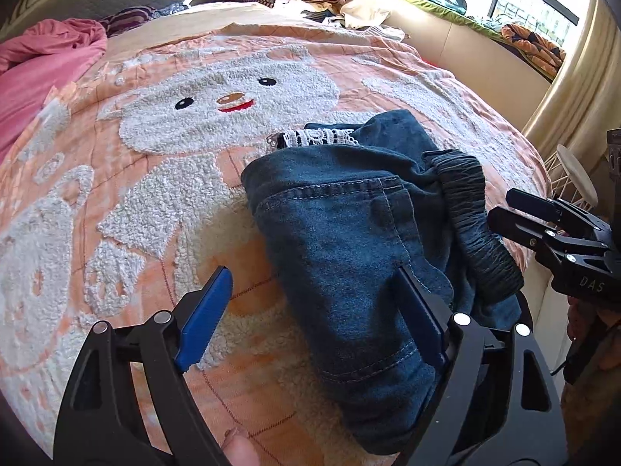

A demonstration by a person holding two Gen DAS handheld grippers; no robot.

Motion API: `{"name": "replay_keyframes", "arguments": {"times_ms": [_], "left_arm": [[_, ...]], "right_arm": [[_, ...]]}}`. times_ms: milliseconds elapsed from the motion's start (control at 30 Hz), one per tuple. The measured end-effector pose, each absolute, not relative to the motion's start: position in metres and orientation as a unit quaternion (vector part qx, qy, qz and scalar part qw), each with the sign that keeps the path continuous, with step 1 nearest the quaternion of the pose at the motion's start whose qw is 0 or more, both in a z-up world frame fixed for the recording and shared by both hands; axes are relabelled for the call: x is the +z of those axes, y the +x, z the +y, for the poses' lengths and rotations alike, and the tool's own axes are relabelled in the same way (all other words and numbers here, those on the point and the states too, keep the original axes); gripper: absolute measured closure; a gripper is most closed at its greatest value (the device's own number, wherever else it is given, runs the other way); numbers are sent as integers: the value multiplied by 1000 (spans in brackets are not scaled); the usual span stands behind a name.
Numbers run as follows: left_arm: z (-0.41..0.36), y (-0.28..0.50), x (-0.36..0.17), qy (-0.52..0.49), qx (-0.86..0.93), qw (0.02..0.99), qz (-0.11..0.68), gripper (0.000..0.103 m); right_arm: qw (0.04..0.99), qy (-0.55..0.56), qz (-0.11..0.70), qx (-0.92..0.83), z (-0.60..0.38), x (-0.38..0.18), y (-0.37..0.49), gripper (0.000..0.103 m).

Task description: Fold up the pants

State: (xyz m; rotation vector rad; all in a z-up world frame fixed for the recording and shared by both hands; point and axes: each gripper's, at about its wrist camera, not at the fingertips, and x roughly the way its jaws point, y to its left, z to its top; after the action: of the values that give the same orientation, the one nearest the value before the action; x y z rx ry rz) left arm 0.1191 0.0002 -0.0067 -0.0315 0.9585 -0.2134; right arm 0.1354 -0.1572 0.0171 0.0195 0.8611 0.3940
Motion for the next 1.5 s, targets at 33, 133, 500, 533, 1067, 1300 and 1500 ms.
{"name": "replay_keyframes", "arguments": {"times_ms": [33,133,500,533,1067,1300,1500], "left_arm": [[0,120,-10,-17,-102,881,462,25],[1,125,-17,-28,-106,878,466,25],[-1,139,-23,-99,-144,866,468,61],[-2,138,-20,-102,-143,868,464,63],[24,183,23,-80,-89,907,404,69],[33,201,2,-67,-61,900,426,69],[37,198,-7,-52,-42,901,429,51]], "right_arm": [[886,12,422,192,-156,13,138,26],[877,27,435,201,-158,0,148,22],[850,78,438,280,-153,-9,160,67],[855,73,431,279,-151,-5,158,68],[890,-13,367,271,-96,48,213,74],[883,-45,396,249,-77,25,237,71],[886,-31,411,212,-88,10,240,54]]}}
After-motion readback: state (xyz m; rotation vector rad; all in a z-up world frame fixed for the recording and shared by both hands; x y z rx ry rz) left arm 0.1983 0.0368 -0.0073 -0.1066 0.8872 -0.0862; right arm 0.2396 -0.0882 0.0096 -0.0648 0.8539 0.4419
